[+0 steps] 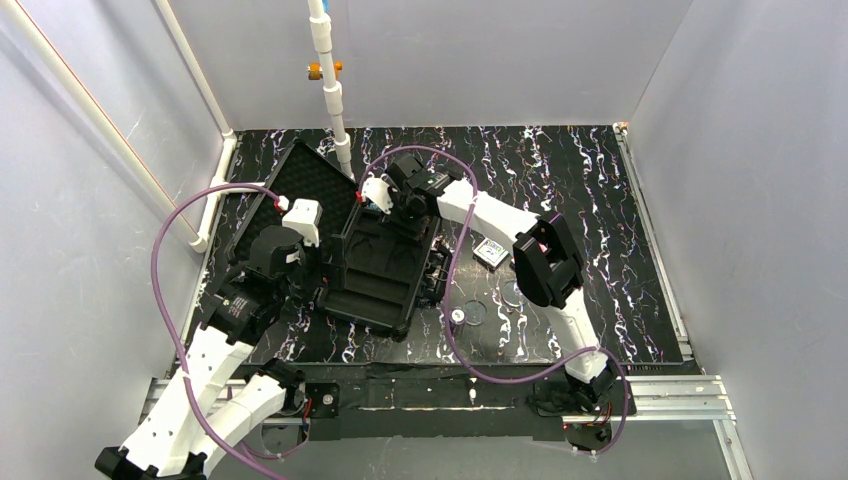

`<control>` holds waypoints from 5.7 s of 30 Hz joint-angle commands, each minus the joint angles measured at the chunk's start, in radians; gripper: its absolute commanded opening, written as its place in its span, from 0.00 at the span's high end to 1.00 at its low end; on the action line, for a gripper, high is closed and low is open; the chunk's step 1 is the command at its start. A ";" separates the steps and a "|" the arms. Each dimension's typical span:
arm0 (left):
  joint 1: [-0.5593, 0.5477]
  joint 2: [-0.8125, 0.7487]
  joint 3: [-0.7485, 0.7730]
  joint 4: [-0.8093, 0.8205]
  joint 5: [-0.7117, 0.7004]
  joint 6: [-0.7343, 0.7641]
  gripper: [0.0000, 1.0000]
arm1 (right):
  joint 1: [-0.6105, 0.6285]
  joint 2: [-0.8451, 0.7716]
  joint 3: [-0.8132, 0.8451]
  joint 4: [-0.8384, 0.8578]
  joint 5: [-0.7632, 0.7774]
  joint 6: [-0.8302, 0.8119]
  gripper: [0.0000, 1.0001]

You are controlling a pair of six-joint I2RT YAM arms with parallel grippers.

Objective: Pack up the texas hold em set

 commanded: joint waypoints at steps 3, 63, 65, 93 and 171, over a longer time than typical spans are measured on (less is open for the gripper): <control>-0.002 0.007 0.021 0.000 0.000 0.000 0.05 | -0.005 -0.076 -0.078 0.106 0.060 -0.033 0.99; -0.001 0.009 0.022 -0.007 -0.005 -0.002 0.05 | 0.014 0.104 0.182 0.089 0.198 0.694 0.64; -0.002 0.009 0.022 -0.007 -0.003 -0.002 0.05 | 0.013 0.105 0.174 0.074 0.202 0.683 0.64; -0.002 0.009 0.022 -0.007 0.008 -0.005 0.05 | 0.013 0.015 0.058 -0.002 0.328 0.565 0.61; -0.002 -0.016 0.016 0.005 0.068 -0.018 0.01 | 0.132 -0.664 -0.816 -0.039 0.068 0.793 0.09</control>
